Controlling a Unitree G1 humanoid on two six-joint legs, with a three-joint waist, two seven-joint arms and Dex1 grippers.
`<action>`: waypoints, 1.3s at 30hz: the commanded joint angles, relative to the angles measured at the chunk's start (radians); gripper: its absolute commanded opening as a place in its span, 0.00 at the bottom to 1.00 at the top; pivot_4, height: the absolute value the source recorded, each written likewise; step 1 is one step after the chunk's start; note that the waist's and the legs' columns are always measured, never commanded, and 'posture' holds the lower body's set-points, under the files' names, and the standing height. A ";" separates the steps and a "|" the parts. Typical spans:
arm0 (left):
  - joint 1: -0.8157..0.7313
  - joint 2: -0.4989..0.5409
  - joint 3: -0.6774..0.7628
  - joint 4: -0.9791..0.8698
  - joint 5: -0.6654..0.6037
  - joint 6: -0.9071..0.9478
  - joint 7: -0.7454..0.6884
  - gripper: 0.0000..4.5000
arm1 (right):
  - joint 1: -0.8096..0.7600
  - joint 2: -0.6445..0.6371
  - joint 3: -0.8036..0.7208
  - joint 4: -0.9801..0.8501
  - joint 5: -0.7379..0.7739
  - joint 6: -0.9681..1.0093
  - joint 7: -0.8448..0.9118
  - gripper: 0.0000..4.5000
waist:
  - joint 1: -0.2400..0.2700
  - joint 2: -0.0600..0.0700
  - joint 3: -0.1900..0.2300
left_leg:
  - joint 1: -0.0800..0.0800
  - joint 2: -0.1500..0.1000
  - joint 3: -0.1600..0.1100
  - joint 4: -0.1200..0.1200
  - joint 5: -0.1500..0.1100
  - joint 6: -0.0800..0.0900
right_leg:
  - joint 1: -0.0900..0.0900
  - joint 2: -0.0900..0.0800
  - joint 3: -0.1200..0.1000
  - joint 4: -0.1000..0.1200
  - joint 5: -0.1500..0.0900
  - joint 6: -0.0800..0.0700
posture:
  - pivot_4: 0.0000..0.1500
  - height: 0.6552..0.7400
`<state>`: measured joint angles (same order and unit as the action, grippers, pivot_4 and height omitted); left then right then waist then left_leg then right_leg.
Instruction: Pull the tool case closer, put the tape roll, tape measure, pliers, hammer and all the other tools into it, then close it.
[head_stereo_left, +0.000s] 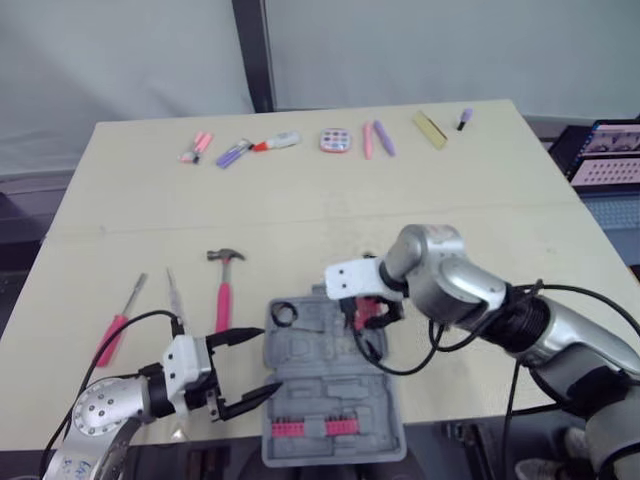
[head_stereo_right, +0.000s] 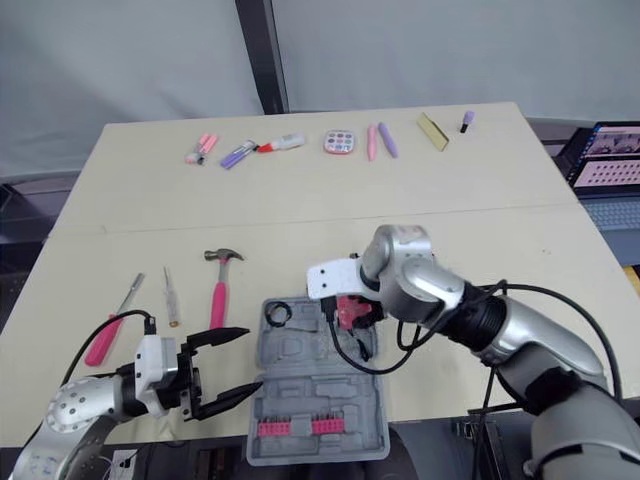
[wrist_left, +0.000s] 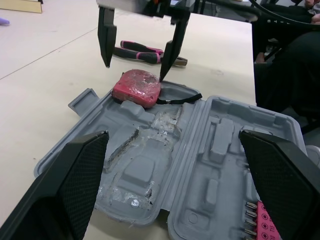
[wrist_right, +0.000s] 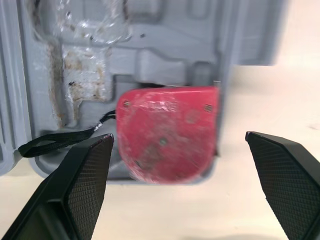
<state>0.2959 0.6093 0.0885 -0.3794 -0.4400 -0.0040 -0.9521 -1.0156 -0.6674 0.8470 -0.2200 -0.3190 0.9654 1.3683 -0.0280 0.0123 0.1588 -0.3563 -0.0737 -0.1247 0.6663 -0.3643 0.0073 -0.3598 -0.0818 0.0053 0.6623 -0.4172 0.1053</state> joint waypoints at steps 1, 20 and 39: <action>0.004 0.003 0.000 -0.021 0.000 -0.007 -0.004 1.00 | 0.005 -0.032 -0.083 -0.068 0.061 0.048 0.025 0.99 | 0.000 0.000 0.000 | 0.000 0.000 0.000 0.000 0.000 0.000 | 0.000 0.000 0.000 0.000 0.000 0.000 | 1.00 1.00; -0.024 0.013 0.010 -0.029 -0.013 0.022 -0.006 1.00 | 0.563 0.088 -0.735 0.060 0.548 -0.400 -0.161 0.01 | 0.001 -0.001 0.000 | 0.000 0.001 0.002 0.000 0.000 0.000 | 0.003 0.001 0.000 0.000 0.000 0.000 | 1.00 1.00; -0.023 0.041 0.030 -0.047 -0.022 0.043 -0.011 1.00 | 0.568 0.174 -0.660 0.377 0.507 -0.785 -0.186 0.01 | 0.000 -0.001 0.000 | 0.001 0.001 0.002 0.000 0.000 0.000 | 0.003 0.001 0.000 0.000 0.000 0.000 | 1.00 1.00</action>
<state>0.2663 0.6424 0.1002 -0.3883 -0.4448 0.0426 -0.9602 -0.4355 -0.4951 0.1923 0.1659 0.1833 0.2052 1.1911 -0.0278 0.0116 0.1588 -0.3552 -0.0732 -0.1231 0.6665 -0.3642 0.0074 -0.3570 -0.0808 0.0051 0.6622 -0.4172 0.1054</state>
